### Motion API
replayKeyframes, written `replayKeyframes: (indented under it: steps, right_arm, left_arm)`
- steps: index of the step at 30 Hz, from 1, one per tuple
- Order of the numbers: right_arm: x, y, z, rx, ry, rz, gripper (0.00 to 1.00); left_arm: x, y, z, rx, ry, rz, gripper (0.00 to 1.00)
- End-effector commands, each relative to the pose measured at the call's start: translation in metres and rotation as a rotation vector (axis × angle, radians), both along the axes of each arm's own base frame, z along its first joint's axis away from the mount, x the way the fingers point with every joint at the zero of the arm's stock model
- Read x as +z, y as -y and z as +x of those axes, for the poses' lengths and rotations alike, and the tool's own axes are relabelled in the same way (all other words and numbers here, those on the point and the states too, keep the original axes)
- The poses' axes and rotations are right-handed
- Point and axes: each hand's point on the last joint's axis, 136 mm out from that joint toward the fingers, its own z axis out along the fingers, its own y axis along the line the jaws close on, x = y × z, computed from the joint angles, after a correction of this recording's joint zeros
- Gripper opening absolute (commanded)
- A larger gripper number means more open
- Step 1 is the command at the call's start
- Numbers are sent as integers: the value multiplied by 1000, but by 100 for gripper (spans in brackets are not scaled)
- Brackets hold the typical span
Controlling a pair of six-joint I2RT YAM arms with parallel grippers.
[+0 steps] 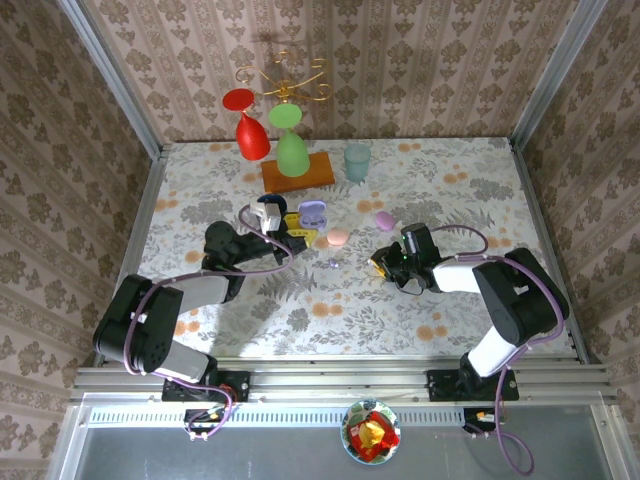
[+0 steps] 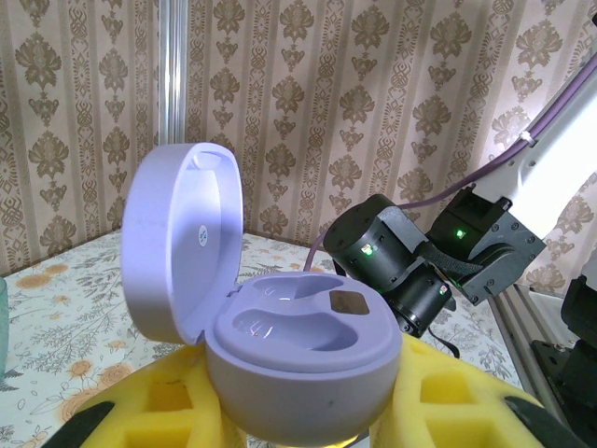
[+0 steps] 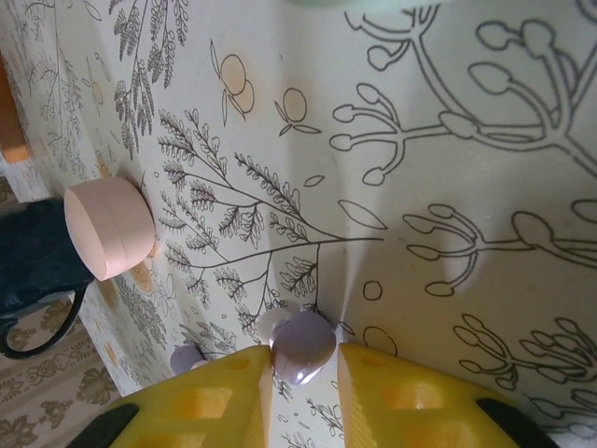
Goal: Insert the wireless bluetooth earbuds into the charging case
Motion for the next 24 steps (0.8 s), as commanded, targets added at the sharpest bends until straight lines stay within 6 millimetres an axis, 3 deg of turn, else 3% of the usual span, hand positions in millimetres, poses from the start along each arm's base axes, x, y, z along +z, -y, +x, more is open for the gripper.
replayKeyframes:
  steps: [1,11,18,24]
  right_arm:
    - [-12,1,4,-17,-23,-17,24]
    - [-19,2,1,25,-37,-55,16]
    - [11,5,2,186,45,-197,16]
    - [46,4,-5,485,135,-359,17]
  left_arm:
    - [9,-4,-4,12,66,-14,25]
    - [9,-5,-6,10,70,-13,24]
    - [5,-5,-5,17,87,-3,24]
    - [-2,-7,-2,33,98,13,24]
